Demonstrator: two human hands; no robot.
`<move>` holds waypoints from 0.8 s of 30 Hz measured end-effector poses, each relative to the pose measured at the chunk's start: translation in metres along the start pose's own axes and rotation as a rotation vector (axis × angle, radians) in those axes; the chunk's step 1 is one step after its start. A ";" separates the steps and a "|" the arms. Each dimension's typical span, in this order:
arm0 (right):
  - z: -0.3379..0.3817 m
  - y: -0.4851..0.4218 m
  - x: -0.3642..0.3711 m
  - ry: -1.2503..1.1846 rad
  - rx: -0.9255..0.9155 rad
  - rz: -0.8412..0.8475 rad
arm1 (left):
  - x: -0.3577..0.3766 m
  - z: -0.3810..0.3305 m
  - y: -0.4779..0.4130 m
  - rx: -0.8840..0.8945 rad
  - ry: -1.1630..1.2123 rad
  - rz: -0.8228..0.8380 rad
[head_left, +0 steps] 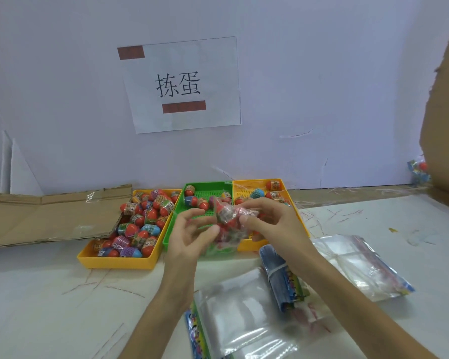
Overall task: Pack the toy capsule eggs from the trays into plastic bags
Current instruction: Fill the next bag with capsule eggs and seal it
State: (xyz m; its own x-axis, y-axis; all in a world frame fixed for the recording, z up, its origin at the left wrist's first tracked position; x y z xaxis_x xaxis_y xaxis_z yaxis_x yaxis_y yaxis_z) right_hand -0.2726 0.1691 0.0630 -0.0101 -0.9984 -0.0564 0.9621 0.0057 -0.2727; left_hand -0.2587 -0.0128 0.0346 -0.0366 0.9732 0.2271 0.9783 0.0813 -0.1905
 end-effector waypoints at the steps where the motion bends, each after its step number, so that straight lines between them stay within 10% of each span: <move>1: 0.004 0.000 0.000 0.040 -0.035 -0.003 | 0.002 0.001 0.001 0.000 -0.043 0.008; 20: -0.023 0.004 0.013 -0.358 0.271 0.042 | 0.014 -0.006 0.005 0.028 -0.042 0.029; 24: -0.003 0.003 0.004 -0.207 0.083 0.007 | 0.013 -0.003 0.004 -0.021 0.017 0.040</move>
State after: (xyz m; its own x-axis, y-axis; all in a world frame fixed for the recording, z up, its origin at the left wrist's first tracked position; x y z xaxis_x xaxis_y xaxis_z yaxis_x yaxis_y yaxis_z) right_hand -0.2710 0.1657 0.0587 0.0447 -0.9888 0.1423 0.9812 0.0167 -0.1922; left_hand -0.2551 -0.0002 0.0393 0.0060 0.9718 0.2359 0.9830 0.0376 -0.1797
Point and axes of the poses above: each hand's wrist, its own y-axis away from the middle knuckle, its own x-axis out of the palm, z = x × y, the point moved 10 cm from there along -y, towards the middle knuckle, and after that the axes turned 2 degrees about -z, right-handed, at the moved point
